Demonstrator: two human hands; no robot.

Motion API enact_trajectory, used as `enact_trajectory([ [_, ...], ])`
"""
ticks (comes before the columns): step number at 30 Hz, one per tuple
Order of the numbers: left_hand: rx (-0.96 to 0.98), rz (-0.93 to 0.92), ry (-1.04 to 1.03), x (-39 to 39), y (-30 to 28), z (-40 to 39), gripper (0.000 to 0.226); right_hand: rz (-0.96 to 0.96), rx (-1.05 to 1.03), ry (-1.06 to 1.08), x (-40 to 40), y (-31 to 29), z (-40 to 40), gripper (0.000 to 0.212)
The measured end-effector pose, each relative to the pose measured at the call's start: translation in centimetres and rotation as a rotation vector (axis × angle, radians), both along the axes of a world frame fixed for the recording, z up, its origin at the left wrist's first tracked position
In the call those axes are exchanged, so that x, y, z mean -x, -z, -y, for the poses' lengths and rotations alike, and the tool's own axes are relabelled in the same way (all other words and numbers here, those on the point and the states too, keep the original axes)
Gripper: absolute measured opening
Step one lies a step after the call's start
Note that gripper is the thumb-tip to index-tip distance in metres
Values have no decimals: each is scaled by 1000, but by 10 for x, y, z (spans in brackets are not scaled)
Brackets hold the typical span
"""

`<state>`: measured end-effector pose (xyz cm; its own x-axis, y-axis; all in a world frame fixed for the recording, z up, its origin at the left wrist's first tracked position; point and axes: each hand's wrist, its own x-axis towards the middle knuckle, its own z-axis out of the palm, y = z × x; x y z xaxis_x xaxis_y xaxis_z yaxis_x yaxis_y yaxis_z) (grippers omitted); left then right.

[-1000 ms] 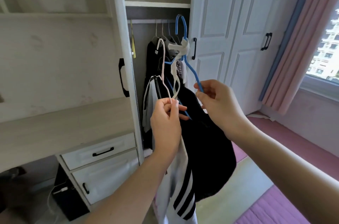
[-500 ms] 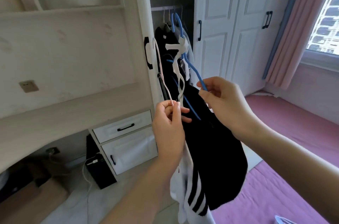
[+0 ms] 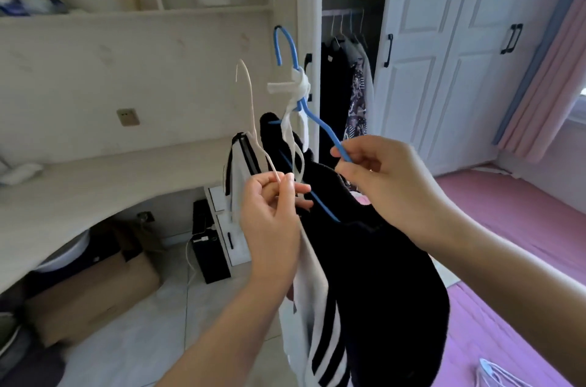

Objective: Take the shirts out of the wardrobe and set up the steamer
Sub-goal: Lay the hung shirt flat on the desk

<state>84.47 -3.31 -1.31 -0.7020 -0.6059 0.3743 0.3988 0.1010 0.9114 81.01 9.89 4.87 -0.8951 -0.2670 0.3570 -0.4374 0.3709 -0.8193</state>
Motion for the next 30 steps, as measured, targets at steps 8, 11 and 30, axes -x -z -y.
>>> enact_trajectory([
  [8, -46, 23, -74, -27, -9, 22, 17, 7, -1, -91, -4, -2, 30, 17],
  [11, -60, 54, -109, -31, -10, 31, 26, 8, -54, -136, -3, 1, 41, 18],
  [30, -221, 209, -187, -50, 25, 65, 17, 134, -284, -454, -7, 48, 85, 9],
])
